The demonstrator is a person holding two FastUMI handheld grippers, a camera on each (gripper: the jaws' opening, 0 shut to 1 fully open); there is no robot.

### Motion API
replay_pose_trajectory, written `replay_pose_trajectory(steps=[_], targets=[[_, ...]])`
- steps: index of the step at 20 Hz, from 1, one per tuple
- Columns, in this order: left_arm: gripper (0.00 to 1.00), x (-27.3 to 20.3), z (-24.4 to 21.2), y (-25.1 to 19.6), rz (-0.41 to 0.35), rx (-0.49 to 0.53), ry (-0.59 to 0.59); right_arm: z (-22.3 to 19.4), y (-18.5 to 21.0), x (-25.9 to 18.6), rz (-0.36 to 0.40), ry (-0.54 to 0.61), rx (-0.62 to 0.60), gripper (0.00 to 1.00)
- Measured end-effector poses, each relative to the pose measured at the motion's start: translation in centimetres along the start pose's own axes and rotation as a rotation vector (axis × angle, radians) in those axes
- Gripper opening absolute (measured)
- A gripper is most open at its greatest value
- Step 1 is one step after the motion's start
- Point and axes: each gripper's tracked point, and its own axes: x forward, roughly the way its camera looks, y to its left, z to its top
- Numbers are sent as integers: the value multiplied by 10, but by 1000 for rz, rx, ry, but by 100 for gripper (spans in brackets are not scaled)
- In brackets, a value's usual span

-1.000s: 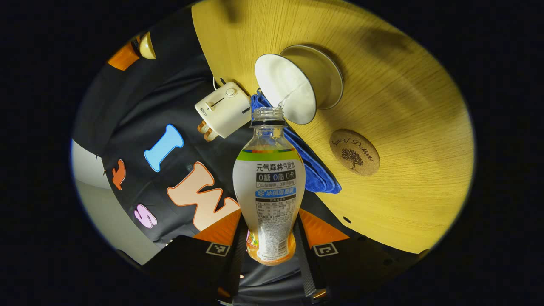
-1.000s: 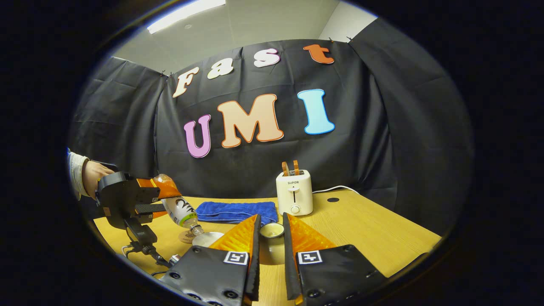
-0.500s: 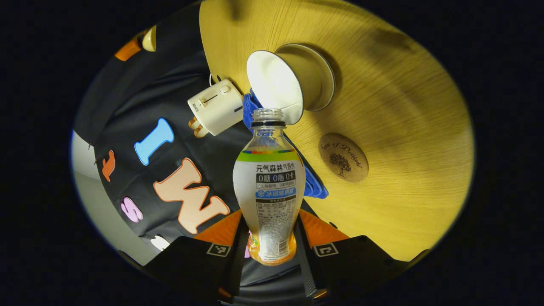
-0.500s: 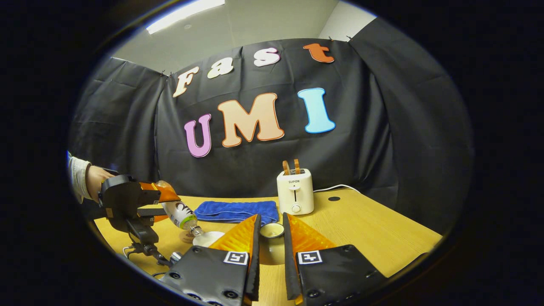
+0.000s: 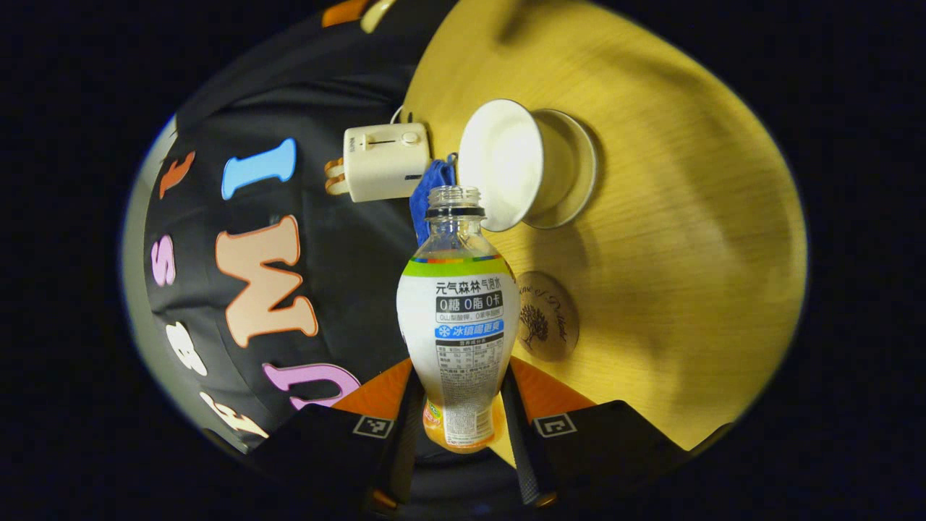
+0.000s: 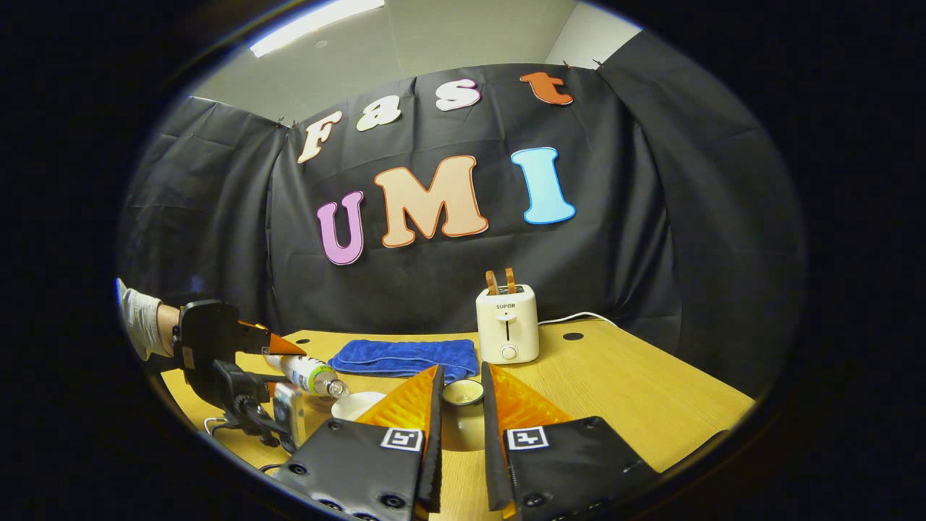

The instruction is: Open the teacup lid with one hand, grasp the water bottle and pour water into the teacup with the other hand; after pouring, place the water bottle on the coaster and then close the teacup lid.

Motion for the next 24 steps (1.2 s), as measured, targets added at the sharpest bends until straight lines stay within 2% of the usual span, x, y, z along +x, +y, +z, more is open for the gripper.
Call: replay_pose_trajectory(steps=[3, 9, 13, 14, 17, 20, 23, 24], targets=[[55, 0, 8, 1, -10, -239, -53, 0, 0, 0, -1, 1, -2, 30], [54, -1, 27, 20, -4, -620, -184, 0, -1, -1, -2, 1, -2, 30], [51, 7, 29, 23, 5, -832, -229, -2, 1, 0, 2, 7, -2, 29], [54, 9, 26, 27, 21, -892, -246, -3, 1, 1, 2, 8, -1, 30], [55, 17, 26, 30, 14, -1107, -291, -2, 2, 0, 3, 5, -3, 28], [55, 23, 24, 35, 48, -1226, -318, -3, 3, 1, 4, 9, -6, 27], [55, 25, 34, 32, 21, -1331, -351, -5, 2, 2, 2, 14, -8, 30], [53, 27, 32, 34, 39, -1370, -363, -6, 2, 3, 2, 17, -6, 29]])
